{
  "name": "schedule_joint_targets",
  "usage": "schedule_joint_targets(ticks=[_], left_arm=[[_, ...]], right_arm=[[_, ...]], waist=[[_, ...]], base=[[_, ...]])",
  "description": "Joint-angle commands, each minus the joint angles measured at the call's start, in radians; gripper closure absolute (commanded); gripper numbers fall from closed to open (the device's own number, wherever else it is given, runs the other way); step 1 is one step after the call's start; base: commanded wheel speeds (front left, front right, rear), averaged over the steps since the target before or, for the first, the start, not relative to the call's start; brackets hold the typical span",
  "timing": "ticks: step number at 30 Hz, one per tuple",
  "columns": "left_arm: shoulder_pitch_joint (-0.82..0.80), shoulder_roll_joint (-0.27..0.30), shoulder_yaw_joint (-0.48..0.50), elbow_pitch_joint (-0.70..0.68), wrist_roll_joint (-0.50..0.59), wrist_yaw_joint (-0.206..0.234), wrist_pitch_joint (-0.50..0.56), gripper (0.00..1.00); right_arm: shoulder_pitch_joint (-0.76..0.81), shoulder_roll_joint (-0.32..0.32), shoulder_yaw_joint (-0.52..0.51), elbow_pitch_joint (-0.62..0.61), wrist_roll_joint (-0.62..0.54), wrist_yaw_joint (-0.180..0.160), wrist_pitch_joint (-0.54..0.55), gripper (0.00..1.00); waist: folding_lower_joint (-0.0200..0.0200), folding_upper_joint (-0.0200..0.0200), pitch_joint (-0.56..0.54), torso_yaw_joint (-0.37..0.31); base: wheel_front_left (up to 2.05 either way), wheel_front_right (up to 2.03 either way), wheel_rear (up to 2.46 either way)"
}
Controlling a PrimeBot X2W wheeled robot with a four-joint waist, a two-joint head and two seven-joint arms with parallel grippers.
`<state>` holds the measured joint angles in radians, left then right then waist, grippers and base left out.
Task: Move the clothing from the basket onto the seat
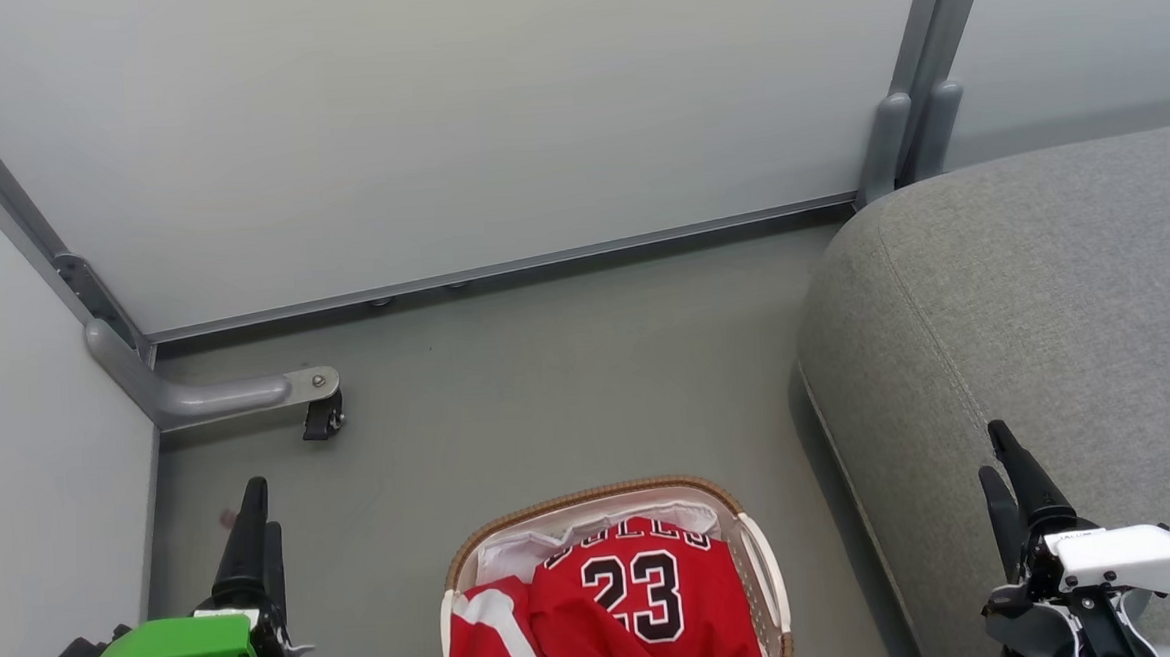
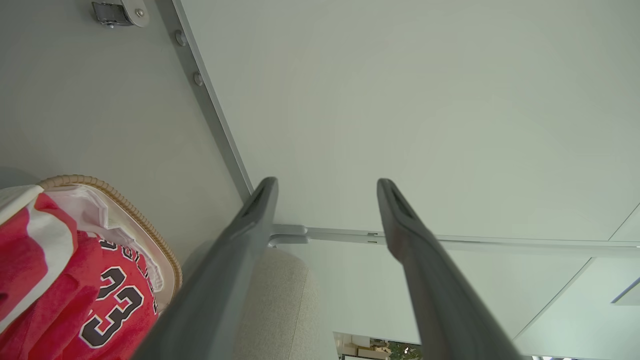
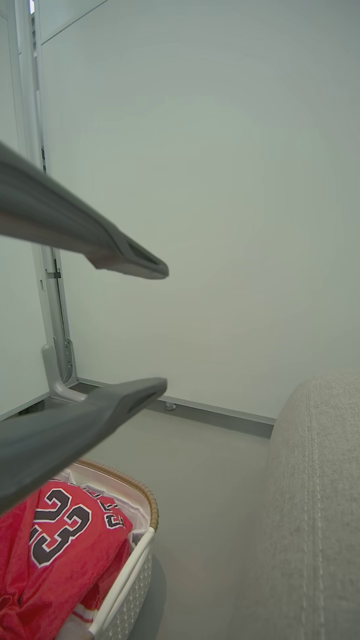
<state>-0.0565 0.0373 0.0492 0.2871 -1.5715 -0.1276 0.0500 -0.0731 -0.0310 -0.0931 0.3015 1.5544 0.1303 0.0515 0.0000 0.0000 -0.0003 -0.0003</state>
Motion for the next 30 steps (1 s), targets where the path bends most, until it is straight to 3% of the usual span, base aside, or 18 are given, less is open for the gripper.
schedule_joint_targets(ticks=[1, 12, 30], left_arm=[[-0.008, 0.004, -0.009, -0.022, 0.021, -0.001, -0.012, 0.00], [-0.007, 0.006, -0.028, -0.046, 0.113, -0.002, -0.058, 0.00], [-0.004, 0.009, -0.049, -0.110, 0.531, 0.010, -0.123, 0.00]], right_arm=[[-0.008, -0.008, -0.004, -0.010, -0.025, 0.000, -0.013, 0.00], [-0.004, -0.011, -0.025, -0.027, -0.216, 0.000, -0.059, 0.00], [0.010, -0.013, -0.007, -0.122, -0.670, 0.000, -0.124, 0.00]], waist=[[0.0000, 0.0000, 0.000, 0.000], [0.0000, 0.0000, -0.004, -0.001], [0.0000, 0.0000, -0.008, 0.001]], base=[[0.00, 0.00, 0.00], [0.00, 0.00, 0.00], [0.00, 0.00, 0.00]])
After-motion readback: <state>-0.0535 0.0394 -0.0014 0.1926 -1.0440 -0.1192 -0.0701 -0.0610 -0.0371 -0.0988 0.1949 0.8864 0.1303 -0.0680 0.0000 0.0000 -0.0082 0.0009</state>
